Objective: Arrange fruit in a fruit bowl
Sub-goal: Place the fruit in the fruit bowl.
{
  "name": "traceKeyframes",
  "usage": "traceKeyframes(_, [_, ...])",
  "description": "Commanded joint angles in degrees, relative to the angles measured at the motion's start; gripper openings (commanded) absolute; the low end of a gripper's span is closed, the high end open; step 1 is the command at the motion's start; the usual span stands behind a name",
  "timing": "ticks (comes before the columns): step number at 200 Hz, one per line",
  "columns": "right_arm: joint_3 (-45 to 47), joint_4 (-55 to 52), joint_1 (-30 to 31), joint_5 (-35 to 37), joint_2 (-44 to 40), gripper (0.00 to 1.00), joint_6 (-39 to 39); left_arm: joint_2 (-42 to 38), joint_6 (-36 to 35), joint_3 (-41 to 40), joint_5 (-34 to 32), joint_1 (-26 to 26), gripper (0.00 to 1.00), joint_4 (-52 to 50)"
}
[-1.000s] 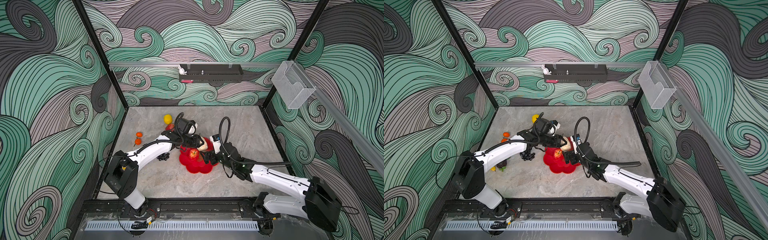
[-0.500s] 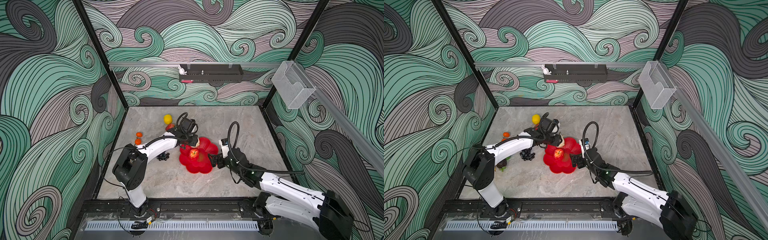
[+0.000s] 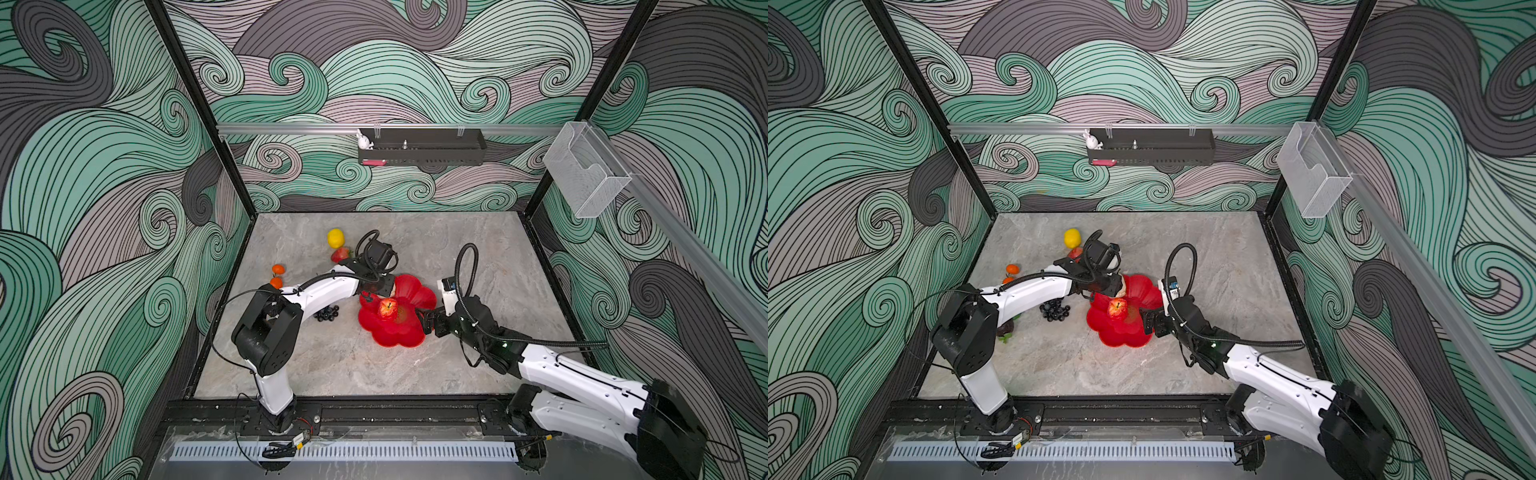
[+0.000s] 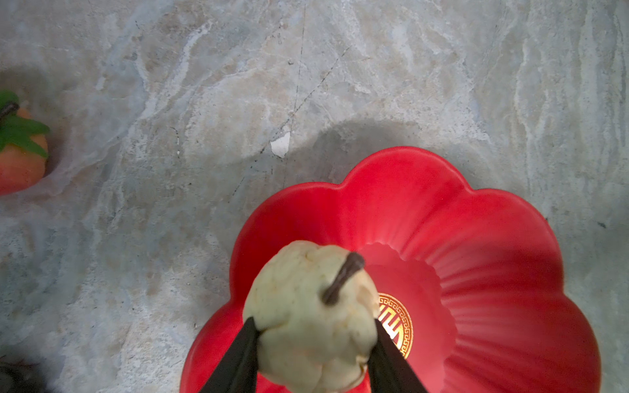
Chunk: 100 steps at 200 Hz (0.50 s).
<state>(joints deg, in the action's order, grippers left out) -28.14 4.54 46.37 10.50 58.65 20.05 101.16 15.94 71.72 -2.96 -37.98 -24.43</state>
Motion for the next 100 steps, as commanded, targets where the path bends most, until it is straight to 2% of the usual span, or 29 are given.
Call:
traceKeyframes(1, [-0.1, 0.8, -0.3, -0.1, 0.7, 0.97, 0.4, 0.6, 0.7, -0.7, 0.6, -1.1, 0.43, -0.8])
traceKeyframes(61, [-0.1, 0.8, -0.4, 0.1, 1.0, 0.97, 0.4, 3.1, 0.4, 0.5, 1.9, -3.3, 0.43, 0.0])
traceKeyframes(100, [0.0, 0.9, -0.4, 0.2, 1.0, 0.97, 0.4, 4.4, -1.3, 1.1, -1.1, -3.9, 0.44, -0.3])
